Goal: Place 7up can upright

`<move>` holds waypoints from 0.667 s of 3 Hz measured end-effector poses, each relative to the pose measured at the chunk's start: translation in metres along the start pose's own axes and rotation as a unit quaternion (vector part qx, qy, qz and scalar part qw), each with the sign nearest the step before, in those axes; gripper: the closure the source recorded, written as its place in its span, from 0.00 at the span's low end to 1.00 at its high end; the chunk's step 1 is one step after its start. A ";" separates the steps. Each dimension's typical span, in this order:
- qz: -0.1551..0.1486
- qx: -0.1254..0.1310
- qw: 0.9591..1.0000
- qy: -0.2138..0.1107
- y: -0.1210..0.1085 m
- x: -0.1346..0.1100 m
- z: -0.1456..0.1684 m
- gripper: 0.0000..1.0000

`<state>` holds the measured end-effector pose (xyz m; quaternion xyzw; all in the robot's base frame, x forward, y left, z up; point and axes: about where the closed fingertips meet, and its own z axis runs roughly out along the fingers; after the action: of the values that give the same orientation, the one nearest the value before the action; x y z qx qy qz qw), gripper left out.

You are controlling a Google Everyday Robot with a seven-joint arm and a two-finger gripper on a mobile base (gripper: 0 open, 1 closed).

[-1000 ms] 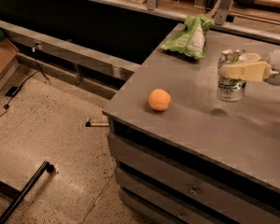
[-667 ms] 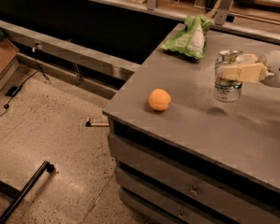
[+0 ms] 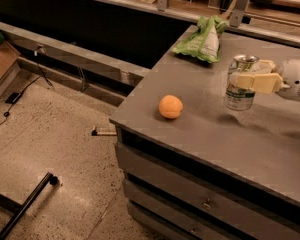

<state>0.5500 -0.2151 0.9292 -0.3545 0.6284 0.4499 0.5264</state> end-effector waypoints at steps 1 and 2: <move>-0.015 0.002 1.000 -0.020 -0.001 0.002 0.001 1.00; -0.058 0.025 0.996 -0.058 0.000 0.003 -0.001 0.82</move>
Offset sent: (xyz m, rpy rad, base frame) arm -0.0051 -0.0136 -0.0041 0.0918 -0.2833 -0.1643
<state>0.5490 -0.2160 0.9267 -0.3505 0.5864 0.4220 0.5960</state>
